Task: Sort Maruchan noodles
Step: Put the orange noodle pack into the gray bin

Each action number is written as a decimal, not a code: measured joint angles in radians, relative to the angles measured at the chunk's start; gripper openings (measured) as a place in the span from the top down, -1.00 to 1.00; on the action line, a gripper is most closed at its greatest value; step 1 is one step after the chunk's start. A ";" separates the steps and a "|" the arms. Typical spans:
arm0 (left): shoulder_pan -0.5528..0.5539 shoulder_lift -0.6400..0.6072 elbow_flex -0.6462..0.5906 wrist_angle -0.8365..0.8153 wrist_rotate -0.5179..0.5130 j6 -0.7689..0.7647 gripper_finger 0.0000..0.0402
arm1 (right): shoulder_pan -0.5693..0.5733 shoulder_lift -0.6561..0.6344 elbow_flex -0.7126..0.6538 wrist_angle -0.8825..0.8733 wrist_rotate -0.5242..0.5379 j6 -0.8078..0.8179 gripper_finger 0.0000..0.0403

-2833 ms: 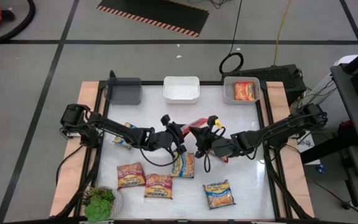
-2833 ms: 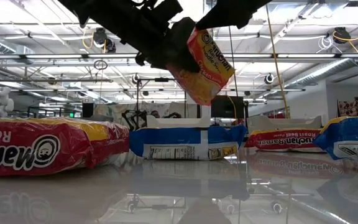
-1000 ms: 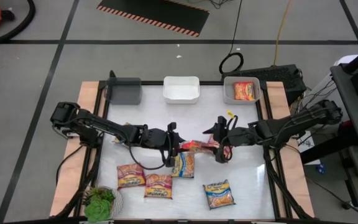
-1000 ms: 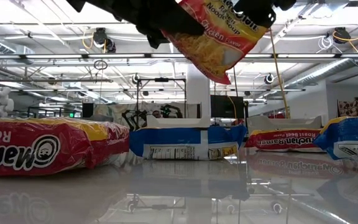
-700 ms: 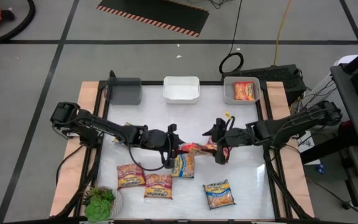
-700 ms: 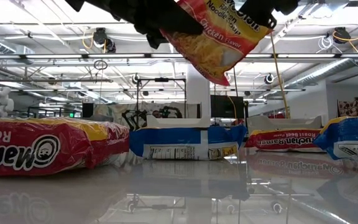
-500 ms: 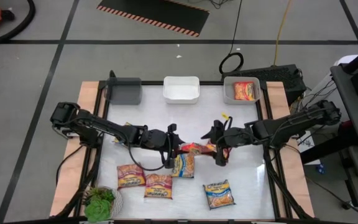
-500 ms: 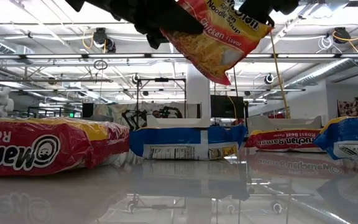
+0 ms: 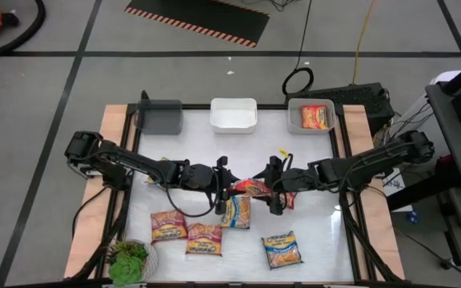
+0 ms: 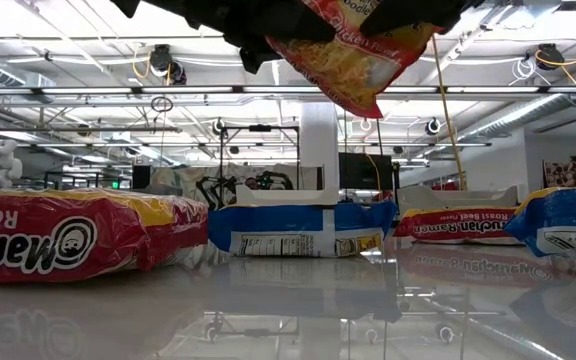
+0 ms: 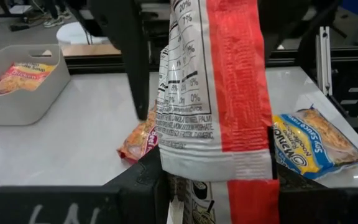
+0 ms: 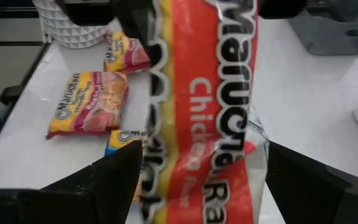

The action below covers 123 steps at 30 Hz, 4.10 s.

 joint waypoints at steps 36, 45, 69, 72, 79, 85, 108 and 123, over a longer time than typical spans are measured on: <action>-0.015 0.000 0.000 -0.010 -0.043 -0.065 -0.10 | -0.008 -0.063 0.000 -0.035 0.011 -0.027 0.55; -0.035 -0.047 0.001 -0.054 -0.330 -0.119 -0.71 | -0.058 -0.063 0.000 -0.063 0.117 -0.030 0.55; -0.107 -0.264 -0.001 -0.512 -0.536 -0.268 -0.75 | -0.474 -0.132 0.002 -0.163 0.320 -0.021 0.55; -0.107 -0.264 -0.001 -0.529 -0.536 -0.276 -0.75 | -0.532 -0.156 0.002 -0.177 0.318 -0.020 0.55; -0.114 -0.264 -0.001 -0.539 -0.536 -0.309 -0.75 | -0.706 -0.180 0.002 -0.269 0.321 0.049 0.55; -0.114 -0.264 -0.001 -0.537 -0.536 -0.317 -0.75 | -0.827 -0.167 0.000 -0.392 0.319 0.138 0.55; -0.118 -0.289 -0.001 -0.474 -0.517 -0.240 -0.75 | -1.002 0.055 0.000 -0.392 0.166 0.348 0.42; -0.173 -0.362 -0.001 -0.544 -0.518 -0.273 -0.75 | -0.999 0.099 0.000 -0.465 0.217 0.368 0.32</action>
